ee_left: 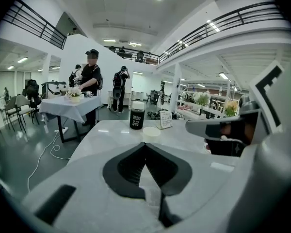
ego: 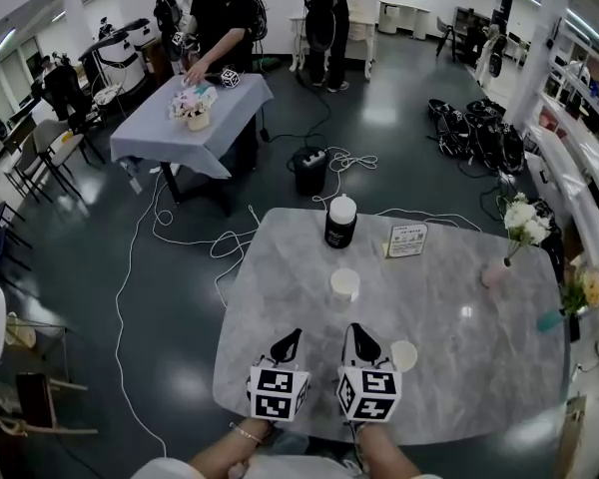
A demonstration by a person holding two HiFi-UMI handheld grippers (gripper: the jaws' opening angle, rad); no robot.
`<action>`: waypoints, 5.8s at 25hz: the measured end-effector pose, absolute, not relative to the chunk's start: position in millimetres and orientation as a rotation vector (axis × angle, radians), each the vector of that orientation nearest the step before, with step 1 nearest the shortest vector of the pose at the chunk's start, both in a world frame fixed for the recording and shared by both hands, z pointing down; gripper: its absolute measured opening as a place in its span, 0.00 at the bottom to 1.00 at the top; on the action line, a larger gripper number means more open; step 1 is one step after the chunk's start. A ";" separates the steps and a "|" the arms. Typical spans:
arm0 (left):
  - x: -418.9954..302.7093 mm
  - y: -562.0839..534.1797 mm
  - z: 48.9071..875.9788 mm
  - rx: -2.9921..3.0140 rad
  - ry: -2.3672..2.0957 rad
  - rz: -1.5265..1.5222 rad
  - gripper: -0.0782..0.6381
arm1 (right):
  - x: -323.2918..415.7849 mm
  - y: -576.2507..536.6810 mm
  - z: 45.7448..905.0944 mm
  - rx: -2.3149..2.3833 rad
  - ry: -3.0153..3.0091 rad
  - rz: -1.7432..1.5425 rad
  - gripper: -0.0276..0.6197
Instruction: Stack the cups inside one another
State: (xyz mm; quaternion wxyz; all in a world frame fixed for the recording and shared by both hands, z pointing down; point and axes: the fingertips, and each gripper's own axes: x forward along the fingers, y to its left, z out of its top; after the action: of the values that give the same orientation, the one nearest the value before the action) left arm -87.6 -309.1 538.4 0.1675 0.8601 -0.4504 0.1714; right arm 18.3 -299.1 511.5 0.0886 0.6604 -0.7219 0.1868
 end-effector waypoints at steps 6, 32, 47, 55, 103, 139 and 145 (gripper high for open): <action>-90.2 -323.6 556.7 2.425 -1.252 0.505 0.10 | 20.5 -320.8 537.5 2.013 -2.139 0.679 0.06; -104.7 -379.6 630.1 2.311 -1.234 0.528 0.10 | 35.1 -409.2 639.2 1.976 -1.936 0.709 0.42; -104.7 -386.8 647.5 2.285 -1.233 0.562 0.10 | 36.1 -434.5 648.0 1.963 -1.914 0.667 0.42; -112.9 -388.3 643.8 2.268 -1.260 0.551 0.10 | 35.3 -437.5 640.0 1.977 -1.926 0.652 0.42; -3.3 -247.6 521.4 2.477 -1.244 0.401 0.10 | 105.9 -251.2 473.0 2.015 -2.107 0.492 0.42; 35.2 -152.9 531.6 2.291 -1.482 0.448 0.10 | 134.5 -175.7 506.1 1.683 -2.317 0.486 0.42; 29.0 -162.2 550.7 2.263 -1.460 0.473 0.10 | 134.5 -188.2 520.0 1.706 -2.292 0.510 0.42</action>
State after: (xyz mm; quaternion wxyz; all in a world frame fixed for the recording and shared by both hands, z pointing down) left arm 29.0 -162.2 550.7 0.2022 0.8105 -0.5229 0.1695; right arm 134.5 -188.2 520.0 0.1193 0.5835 -0.7842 0.1744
